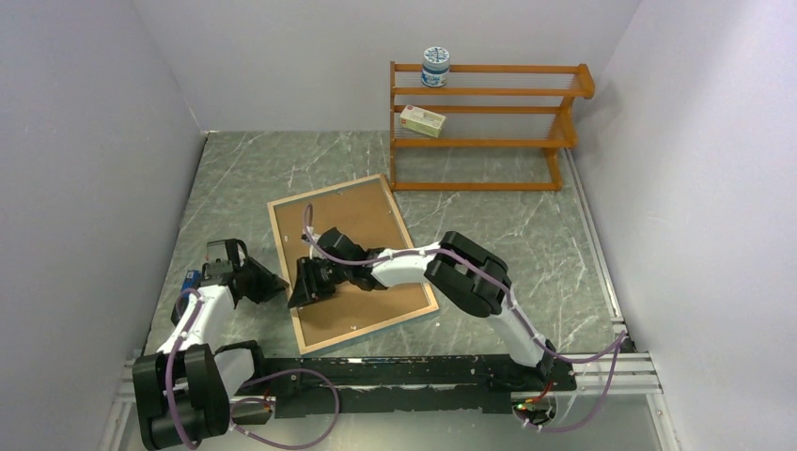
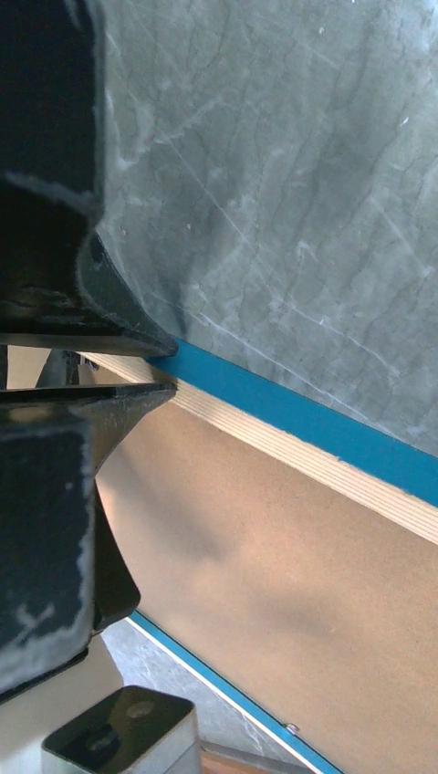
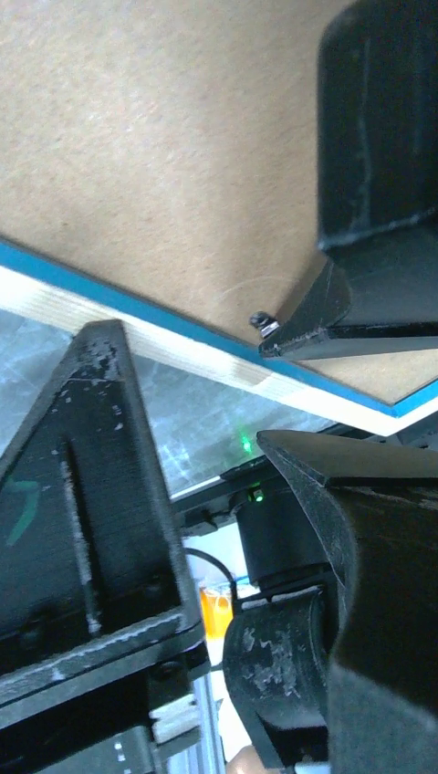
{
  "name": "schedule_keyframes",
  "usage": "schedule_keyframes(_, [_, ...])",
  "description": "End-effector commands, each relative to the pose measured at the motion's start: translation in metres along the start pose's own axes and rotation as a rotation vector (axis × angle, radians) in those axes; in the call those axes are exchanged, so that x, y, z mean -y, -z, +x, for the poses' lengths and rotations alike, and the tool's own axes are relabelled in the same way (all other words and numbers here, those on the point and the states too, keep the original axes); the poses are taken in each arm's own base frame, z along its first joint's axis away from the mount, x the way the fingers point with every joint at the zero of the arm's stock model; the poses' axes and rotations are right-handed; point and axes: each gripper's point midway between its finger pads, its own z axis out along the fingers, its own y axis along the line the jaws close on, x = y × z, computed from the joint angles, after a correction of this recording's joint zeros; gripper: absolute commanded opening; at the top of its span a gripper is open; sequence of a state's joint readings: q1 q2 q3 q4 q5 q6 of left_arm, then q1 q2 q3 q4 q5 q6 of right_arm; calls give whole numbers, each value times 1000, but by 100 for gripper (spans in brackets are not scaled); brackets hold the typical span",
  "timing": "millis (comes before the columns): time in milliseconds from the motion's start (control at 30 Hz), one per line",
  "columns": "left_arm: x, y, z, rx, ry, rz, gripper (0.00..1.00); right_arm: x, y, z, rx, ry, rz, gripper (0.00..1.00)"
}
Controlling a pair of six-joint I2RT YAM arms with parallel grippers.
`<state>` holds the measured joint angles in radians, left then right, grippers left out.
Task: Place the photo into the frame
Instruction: Install the photo frame at the center of the board.
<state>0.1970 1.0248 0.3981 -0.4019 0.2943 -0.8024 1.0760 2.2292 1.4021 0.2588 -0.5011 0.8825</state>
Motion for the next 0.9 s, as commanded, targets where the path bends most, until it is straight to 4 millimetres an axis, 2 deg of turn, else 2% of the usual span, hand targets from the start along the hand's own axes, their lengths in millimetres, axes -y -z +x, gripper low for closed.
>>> schedule_keyframes(0, [10,0,-1,-9,-1,42,22,-20,24,-20,104,73,6,39])
schedule_keyframes(167, [12,1,-6,-5,-14,38,27,-14,40,-15,145,34,30,40])
schedule_keyframes(300, [15,1,-6,-3,-23,54,36,-4,35,-9,123,12,53,40])
schedule_keyframes(400, [14,0,-6,-5,-20,42,38,3,29,-6,106,2,61,40])
schedule_keyframes(467, [12,-1,-6,-16,-20,31,34,4,24,-7,100,9,61,39])
schedule_keyframes(733, [9,2,-7,-28,-31,-11,10,11,7,-6,73,16,46,32])
schedule_keyframes(867, [3,3,-9,-37,-50,-57,5,10,2,-3,56,16,26,29])
